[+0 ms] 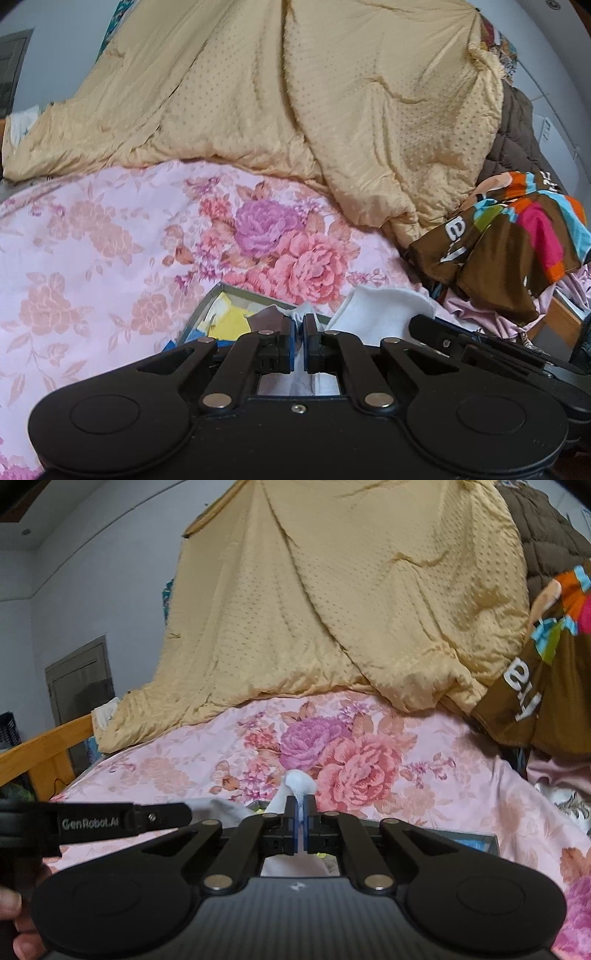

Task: Organize soft objects
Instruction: 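Lift and carry the grey cloth and white sock over the frog tray, then lower the cloth and sock into the tray and open both tools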

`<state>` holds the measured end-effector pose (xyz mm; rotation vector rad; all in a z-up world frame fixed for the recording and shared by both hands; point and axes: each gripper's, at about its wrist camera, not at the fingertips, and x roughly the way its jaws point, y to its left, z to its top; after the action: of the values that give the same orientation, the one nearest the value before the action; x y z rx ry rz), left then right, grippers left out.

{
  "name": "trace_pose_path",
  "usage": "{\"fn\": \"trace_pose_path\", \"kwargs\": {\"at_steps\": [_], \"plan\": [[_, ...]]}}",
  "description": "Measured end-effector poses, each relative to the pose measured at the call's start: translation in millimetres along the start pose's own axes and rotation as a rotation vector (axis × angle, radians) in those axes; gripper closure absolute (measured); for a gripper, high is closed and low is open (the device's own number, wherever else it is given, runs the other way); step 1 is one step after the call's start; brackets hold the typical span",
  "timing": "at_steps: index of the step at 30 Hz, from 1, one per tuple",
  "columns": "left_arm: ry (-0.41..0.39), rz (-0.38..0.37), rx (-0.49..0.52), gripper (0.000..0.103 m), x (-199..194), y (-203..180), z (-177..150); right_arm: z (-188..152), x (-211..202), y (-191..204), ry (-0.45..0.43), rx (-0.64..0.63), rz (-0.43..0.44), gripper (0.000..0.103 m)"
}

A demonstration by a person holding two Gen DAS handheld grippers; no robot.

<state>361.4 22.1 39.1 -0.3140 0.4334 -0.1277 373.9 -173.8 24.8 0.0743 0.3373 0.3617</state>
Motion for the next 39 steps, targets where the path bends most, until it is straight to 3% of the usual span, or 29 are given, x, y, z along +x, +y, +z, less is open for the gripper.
{"fn": "trace_pose_path", "kwargs": {"at_steps": [10, 26, 39], "plan": [[0.051, 0.063, -0.058, 0.099, 18, 20, -11, -5, 10, -10, 0.025, 0.046, -0.037, 0.101], [0.126, 0.138, -0.038, 0.096, 36, 22, -29, -17, 18, -28, 0.115, 0.081, -0.071, 0.1], [0.138, 0.148, -0.032, 0.083, 35, 21, -34, -21, 20, -32, 0.142, 0.09, -0.068, 0.089]]}}
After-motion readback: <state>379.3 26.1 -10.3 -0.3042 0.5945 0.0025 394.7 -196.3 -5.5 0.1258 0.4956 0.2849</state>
